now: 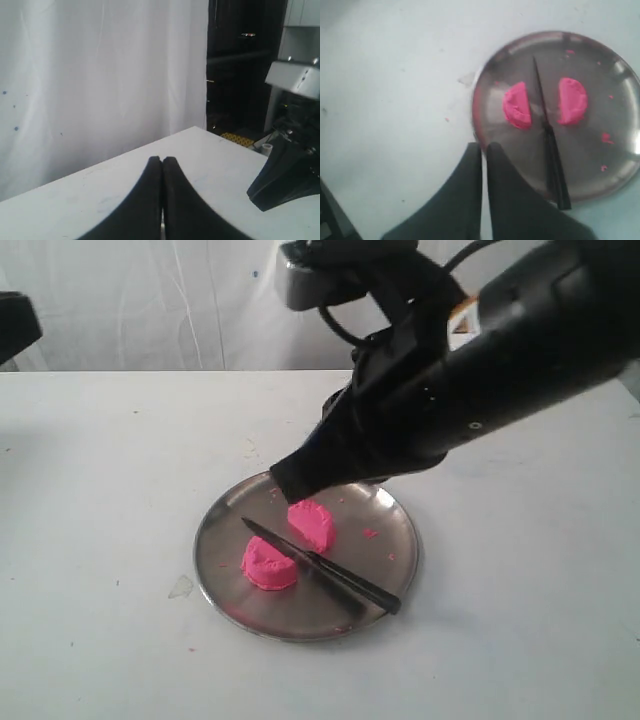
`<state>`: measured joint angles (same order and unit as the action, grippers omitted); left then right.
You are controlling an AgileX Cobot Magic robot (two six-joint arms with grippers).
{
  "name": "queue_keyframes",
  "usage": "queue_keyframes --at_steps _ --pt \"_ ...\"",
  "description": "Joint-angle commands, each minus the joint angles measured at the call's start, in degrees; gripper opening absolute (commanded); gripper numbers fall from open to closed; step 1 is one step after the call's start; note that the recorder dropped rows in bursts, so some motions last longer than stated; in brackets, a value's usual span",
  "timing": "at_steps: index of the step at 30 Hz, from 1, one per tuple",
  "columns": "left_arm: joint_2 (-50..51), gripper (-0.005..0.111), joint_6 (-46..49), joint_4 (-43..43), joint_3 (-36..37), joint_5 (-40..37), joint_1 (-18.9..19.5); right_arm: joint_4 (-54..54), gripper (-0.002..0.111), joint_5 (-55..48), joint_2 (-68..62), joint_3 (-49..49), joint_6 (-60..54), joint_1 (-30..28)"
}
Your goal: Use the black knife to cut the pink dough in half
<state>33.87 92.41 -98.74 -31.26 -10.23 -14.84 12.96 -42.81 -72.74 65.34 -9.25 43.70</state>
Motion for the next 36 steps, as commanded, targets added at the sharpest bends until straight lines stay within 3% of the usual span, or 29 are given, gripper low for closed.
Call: queue_keyframes --at_steps 1,7,15,29,36 --pt "-9.36 0.002 -3.13 -1.20 6.92 -3.11 -0.15 5.38 0.000 5.63 10.35 -7.07 -1.99 3.09" --pt "-16.71 0.002 -5.76 -1.20 12.61 -3.63 -0.15 7.16 0.000 13.60 22.72 -17.88 -0.90 5.76" --pt "-17.45 0.002 -5.15 -1.20 14.05 -4.41 -0.15 8.19 0.000 18.40 34.98 -29.02 -0.81 5.87" --pt "-17.45 0.002 -5.15 -1.20 14.05 -4.39 -0.15 7.95 0.000 15.97 39.27 -30.12 -0.81 5.87" --pt "-17.45 0.002 -5.15 -1.20 14.05 -4.64 -0.15 -0.60 0.000 21.36 41.07 -32.39 -4.16 3.82"
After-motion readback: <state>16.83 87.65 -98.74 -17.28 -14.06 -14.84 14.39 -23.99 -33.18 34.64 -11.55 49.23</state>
